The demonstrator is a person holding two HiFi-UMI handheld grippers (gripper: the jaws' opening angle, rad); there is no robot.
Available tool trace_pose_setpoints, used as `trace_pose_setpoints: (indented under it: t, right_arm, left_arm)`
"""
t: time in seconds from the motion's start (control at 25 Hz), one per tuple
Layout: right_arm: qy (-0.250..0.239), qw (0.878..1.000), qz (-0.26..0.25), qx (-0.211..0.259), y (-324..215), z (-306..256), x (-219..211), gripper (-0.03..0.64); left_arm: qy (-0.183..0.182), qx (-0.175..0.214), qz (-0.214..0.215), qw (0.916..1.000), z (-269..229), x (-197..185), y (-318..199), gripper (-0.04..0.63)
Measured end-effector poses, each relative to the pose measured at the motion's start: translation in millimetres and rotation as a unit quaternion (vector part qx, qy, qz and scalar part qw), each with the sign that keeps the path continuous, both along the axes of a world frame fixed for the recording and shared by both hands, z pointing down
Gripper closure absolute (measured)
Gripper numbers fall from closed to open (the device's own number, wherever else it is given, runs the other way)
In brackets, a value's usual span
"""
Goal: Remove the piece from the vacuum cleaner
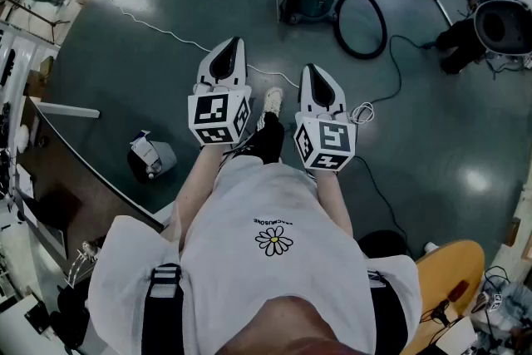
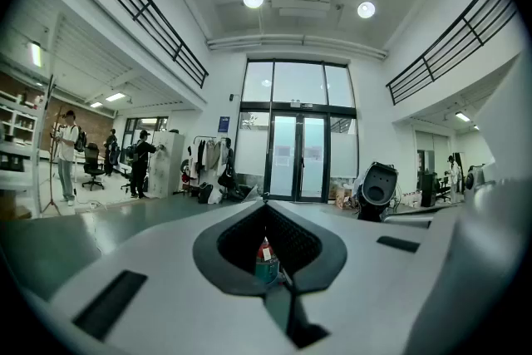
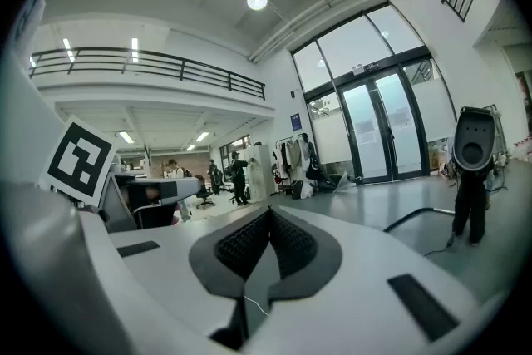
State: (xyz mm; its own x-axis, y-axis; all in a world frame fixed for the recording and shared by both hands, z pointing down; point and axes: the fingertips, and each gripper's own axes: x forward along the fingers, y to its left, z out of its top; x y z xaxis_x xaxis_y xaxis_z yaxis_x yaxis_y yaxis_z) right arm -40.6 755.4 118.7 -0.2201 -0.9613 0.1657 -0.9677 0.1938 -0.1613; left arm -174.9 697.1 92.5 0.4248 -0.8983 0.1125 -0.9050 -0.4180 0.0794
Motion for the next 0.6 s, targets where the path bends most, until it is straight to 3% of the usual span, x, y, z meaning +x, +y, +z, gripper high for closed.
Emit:
trace_pose_setpoints:
  t: [0.36,0.6]
  right_arm:
    - [0.005,1.000,0.015,-0.017,-75.3,18.0,25.8,0.604]
    - [0.006,1.000,-0.003,-0.017,-180.4,14.2,29.5,0.604]
  left_arm:
    - [0.002,-0.009,0.010,0.9999,18.4,26.6,-84.5,0.591]
    - [0.003,-0.014,-0.005,0.9999,23.7,28.1,-172.5,0.591]
